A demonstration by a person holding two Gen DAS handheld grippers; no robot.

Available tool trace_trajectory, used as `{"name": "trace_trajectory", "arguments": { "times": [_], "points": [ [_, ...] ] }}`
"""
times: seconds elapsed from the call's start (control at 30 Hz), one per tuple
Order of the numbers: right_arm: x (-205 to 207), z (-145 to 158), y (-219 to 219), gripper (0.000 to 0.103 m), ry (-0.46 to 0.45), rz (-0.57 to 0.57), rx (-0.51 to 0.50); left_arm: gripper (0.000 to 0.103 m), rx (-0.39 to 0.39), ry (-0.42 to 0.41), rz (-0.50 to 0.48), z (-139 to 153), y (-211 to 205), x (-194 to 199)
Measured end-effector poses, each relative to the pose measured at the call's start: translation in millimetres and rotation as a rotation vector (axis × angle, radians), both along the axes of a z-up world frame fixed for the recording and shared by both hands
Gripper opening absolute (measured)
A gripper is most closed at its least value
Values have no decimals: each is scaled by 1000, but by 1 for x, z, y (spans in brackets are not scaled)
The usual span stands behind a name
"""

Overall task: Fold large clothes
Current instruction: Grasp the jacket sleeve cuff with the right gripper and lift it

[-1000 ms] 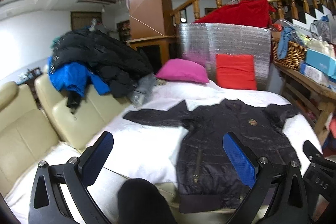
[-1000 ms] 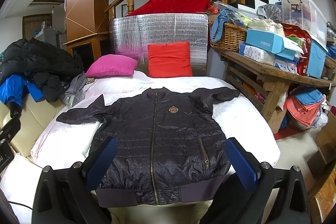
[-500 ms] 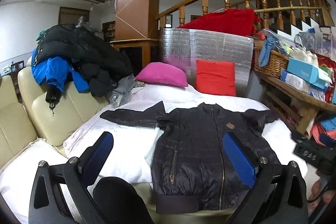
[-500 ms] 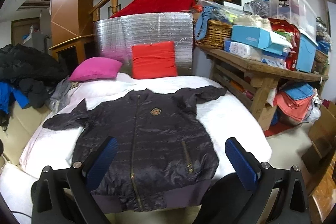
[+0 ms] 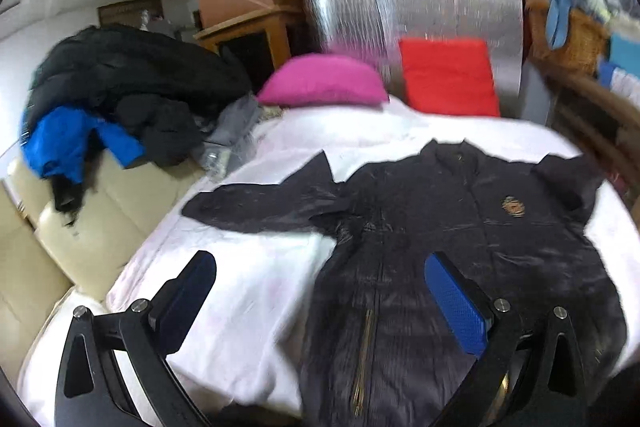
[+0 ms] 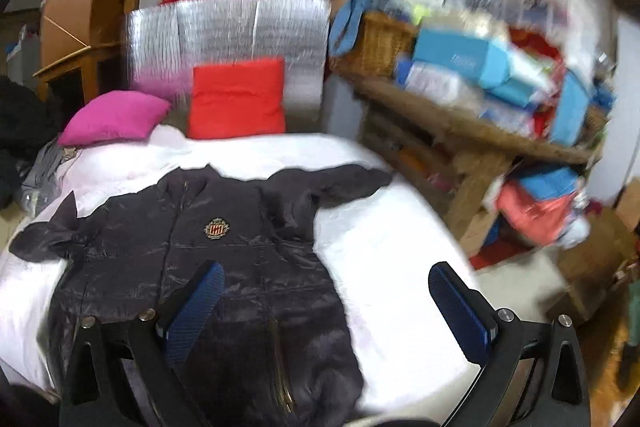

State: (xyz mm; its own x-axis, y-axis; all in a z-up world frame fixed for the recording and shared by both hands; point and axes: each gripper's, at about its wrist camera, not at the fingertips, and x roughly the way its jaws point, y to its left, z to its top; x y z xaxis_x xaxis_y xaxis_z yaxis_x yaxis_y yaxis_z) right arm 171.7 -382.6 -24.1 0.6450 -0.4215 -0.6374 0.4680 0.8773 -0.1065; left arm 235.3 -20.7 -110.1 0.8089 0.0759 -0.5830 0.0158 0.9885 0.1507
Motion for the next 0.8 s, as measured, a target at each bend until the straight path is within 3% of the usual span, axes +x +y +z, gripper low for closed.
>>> {"name": "trace_trajectory", "arguments": {
  "times": [0.17, 0.3, 0.47, 0.6, 0.67, 0.73, 0.77, 0.8],
  "points": [
    [81, -45, -89, 103, 23, 22, 227, 103, 20, 106, 41, -43, -27, 97],
    [155, -93, -199, 103, 4, -45, 491, 103, -22, 174, 54, -77, -43, 148],
    [217, -149, -298, 103, -86, -149, 781, 103, 17, 207, 40, -106, -60, 179],
    [244, -192, -341, 103, -134, -308, 885, 103, 54, 204, 31, -117, -66, 187],
    [256, -208, -349, 96, -104, -363, 894, 103, 69, 194, 25, -120, -71, 189],
    [269, -221, -349, 66, -75, -356, 941, 103, 87, 178, 22, -121, -75, 190],
    [275, -225, -347, 59, -62, -350, 945, 103, 92, 170, 14, -121, -78, 190],
    [280, -224, -343, 40, -43, -343, 917, 103, 96, 166, 11, -121, -80, 191]
  ]
}}
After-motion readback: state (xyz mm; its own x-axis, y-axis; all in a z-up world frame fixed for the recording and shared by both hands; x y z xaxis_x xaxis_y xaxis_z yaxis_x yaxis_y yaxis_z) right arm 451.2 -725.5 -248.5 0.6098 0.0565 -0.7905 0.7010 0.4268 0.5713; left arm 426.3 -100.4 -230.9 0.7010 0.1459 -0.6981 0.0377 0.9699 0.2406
